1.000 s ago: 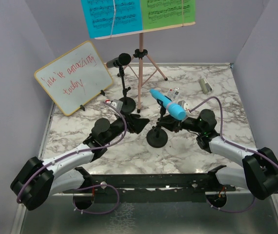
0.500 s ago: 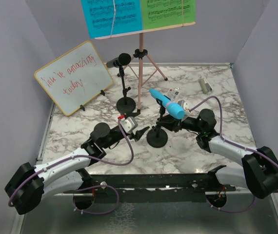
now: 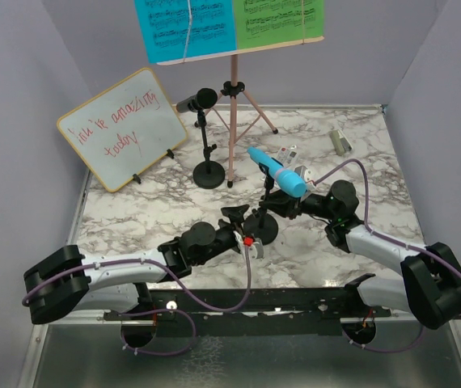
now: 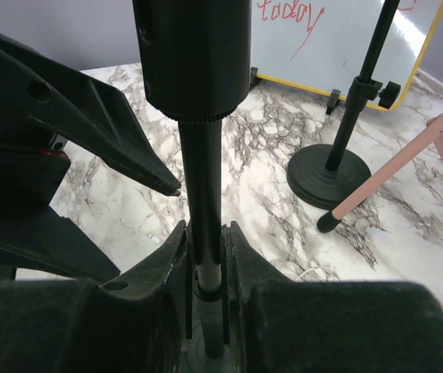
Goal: Pack up the instrument practice props
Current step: Unscrew the knob on the microphone stand.
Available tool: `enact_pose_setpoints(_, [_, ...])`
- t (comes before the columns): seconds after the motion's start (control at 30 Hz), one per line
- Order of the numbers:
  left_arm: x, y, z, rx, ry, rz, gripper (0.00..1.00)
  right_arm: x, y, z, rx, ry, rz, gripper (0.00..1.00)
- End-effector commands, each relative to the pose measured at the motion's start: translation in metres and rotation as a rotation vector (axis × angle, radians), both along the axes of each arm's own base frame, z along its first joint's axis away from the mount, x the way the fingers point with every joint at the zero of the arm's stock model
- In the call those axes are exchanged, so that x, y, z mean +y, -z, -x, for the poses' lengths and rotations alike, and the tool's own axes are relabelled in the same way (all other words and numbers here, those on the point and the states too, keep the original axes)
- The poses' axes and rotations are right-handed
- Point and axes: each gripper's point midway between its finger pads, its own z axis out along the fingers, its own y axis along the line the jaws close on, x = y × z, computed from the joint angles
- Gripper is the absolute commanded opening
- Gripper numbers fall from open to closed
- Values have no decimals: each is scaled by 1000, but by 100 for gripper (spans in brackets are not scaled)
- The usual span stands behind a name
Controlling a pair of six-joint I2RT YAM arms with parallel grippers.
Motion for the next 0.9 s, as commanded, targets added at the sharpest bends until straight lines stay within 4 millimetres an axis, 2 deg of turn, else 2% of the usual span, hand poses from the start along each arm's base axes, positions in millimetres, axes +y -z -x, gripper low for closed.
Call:
enact_pose_setpoints(0.0, [1,-8,-10,-125,-58,-60,71,1,33,3,124,0,65,0])
enact_pose_setpoints(0.2, [-10,-4,-12,-157,-63,-78,65,1,34,3,133,0,66,0])
enact_pose_setpoints(0.6, [-24,1,-20,-164,-80,-82,42,1,33,3,131,-3,64,1])
enact_pose_setpoints(0.77, [-24,7,-24,-161,-103,-90,32,1,33,4,127,-4,65,1])
enact_pose_setpoints(0.87, [-20,9,-25,-151,-123,-91,30,1,33,3,123,-1,65,1])
